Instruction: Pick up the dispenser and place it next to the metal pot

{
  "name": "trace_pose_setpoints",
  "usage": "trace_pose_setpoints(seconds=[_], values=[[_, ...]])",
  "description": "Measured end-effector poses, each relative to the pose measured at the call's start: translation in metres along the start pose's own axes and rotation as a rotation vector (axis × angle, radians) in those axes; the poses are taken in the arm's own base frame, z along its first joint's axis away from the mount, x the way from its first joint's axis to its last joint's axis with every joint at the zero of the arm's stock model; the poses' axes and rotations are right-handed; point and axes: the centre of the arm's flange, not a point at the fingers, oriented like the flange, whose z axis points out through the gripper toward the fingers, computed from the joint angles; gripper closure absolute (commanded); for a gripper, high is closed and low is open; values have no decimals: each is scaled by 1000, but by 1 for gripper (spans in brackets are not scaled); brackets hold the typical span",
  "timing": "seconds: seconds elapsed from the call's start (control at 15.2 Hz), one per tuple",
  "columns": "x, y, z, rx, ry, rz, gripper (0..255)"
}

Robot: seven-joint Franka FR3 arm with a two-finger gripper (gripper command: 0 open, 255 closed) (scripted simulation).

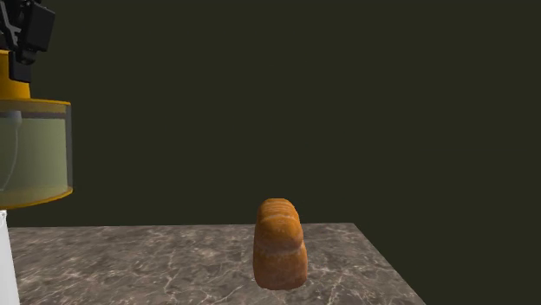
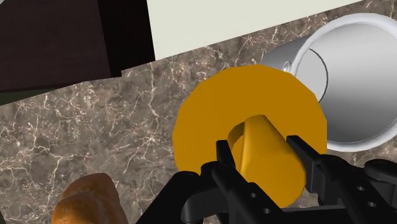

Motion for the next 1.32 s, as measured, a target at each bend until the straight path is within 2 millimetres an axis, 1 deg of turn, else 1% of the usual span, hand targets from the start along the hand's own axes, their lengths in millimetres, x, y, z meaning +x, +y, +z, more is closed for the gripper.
trace_pose_setpoints(seconds=[1.32], values=[[10, 1, 105, 0, 0, 0, 255]])
